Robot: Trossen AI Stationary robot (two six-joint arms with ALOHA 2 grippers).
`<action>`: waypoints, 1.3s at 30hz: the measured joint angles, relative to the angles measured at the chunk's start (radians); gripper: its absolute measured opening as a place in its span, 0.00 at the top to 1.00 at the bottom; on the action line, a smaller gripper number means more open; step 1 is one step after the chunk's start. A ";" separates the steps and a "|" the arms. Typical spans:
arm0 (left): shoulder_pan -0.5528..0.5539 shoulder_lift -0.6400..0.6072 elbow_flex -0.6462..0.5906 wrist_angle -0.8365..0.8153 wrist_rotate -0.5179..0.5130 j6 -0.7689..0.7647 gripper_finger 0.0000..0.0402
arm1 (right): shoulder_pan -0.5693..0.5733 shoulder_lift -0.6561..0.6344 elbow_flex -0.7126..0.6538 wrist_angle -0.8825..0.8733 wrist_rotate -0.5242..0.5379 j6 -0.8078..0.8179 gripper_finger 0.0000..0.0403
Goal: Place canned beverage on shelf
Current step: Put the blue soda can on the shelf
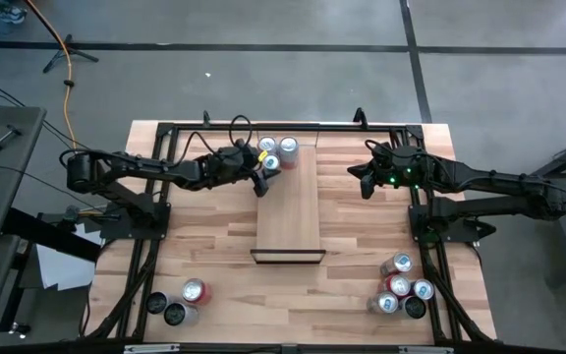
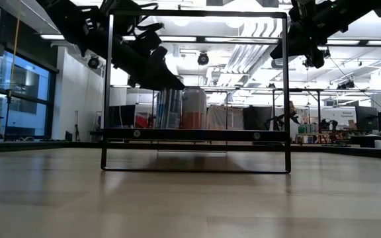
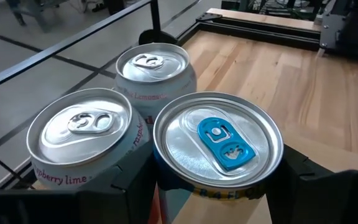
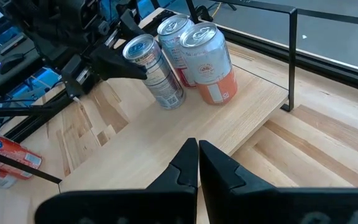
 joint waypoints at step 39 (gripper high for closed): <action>-0.001 -0.145 -0.002 -0.013 0.073 0.055 0.17 | 0.000 0.000 0.000 0.000 0.000 0.000 1.00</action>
